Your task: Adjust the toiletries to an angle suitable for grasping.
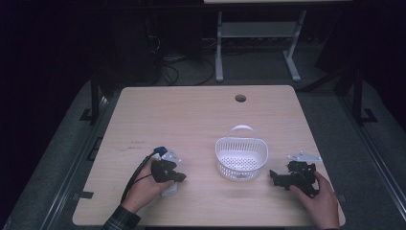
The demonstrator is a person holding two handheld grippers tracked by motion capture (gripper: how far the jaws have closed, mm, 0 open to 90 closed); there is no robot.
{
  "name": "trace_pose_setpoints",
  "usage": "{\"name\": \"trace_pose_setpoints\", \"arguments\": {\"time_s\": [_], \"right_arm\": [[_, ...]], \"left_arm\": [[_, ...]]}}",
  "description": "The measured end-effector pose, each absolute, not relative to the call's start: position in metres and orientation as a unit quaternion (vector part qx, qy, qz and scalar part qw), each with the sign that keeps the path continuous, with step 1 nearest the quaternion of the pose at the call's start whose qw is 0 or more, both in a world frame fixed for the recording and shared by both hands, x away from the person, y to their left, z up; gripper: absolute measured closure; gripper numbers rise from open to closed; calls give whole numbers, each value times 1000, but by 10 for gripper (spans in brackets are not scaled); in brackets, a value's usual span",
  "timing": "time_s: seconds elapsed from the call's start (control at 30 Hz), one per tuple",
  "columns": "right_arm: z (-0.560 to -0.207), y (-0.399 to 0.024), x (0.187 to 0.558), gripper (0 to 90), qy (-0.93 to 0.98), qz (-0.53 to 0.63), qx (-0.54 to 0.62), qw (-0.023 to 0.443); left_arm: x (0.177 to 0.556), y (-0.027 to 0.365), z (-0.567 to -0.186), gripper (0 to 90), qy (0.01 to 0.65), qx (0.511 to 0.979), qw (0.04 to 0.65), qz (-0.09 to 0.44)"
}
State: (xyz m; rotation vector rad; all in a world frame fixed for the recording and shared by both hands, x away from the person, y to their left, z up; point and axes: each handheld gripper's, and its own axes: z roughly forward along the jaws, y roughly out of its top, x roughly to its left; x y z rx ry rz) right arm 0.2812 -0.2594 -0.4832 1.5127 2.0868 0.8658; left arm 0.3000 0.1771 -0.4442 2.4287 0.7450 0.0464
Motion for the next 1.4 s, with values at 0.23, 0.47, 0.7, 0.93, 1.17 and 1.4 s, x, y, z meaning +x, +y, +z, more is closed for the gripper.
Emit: {"name": "trace_pose_setpoints", "arguments": {"time_s": [0.23, 0.47, 0.7, 0.93, 1.17, 1.4], "right_arm": [[-483, -259, 281, 0, 750, 311, 544, 210], [-483, -259, 281, 0, 750, 311, 544, 210], [-483, -259, 281, 0, 750, 311, 544, 210], [-483, -259, 281, 0, 750, 311, 544, 210], [-483, -259, 281, 0, 750, 311, 544, 210], [-483, -259, 281, 0, 750, 311, 544, 210]], "left_arm": [[291, 189, -443, 900, 283, 913, 292, 26], [283, 205, -442, 900, 297, 909, 291, 36], [277, 222, -441, 900, 311, 904, 291, 45], [271, 237, -440, 900, 319, 902, 287, 51], [267, 244, -438, 900, 325, 896, 297, 54], [271, 242, -429, 809, 324, 891, 313, 56]]}}
